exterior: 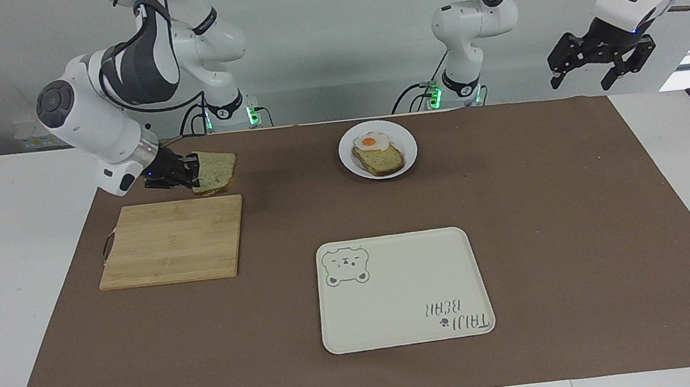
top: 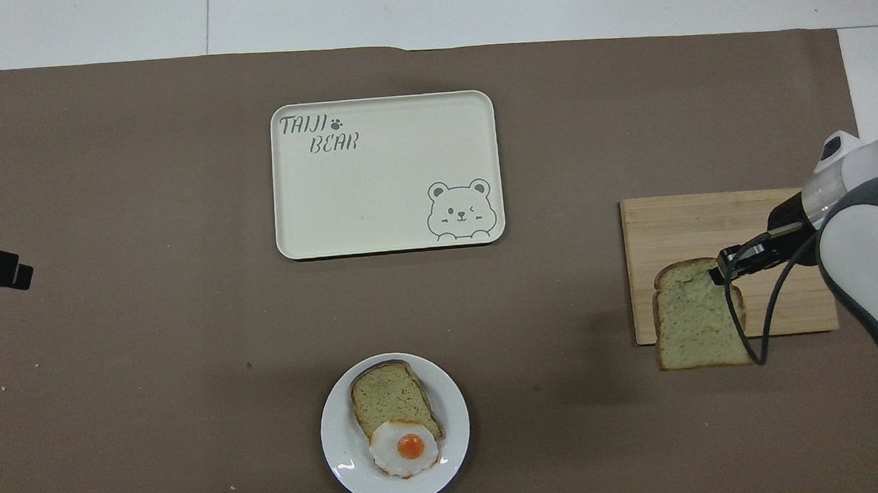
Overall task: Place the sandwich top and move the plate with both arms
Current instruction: 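Slide the bread slice off the board edge with the right gripper, then carry the bread slice over the plate with the right gripper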
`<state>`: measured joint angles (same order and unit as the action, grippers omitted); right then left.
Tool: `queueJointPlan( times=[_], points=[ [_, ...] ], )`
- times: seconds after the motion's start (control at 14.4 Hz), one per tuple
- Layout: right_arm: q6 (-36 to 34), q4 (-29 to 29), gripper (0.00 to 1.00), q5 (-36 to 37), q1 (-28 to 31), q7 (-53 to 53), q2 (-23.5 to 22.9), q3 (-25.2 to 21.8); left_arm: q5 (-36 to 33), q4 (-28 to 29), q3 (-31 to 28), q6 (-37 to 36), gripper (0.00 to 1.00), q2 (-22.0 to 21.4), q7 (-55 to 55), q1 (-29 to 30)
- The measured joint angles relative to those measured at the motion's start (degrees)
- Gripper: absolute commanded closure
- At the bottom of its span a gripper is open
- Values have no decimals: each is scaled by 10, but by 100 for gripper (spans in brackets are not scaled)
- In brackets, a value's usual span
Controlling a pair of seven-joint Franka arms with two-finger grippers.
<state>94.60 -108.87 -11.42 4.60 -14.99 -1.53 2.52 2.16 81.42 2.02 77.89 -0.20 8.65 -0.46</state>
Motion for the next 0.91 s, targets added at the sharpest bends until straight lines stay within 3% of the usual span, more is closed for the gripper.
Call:
queueJointPlan(
  times=[0.35, 0.91],
  points=[
    [-14, -13, 100, -6, -56, 70, 5, 15, 0, 2, 1, -1, 0, 0, 0, 0],
    [-13, -25, 100, -86, -147, 181, 12, 16, 0, 3, 1, -1, 0, 0, 0, 0]
  ],
)
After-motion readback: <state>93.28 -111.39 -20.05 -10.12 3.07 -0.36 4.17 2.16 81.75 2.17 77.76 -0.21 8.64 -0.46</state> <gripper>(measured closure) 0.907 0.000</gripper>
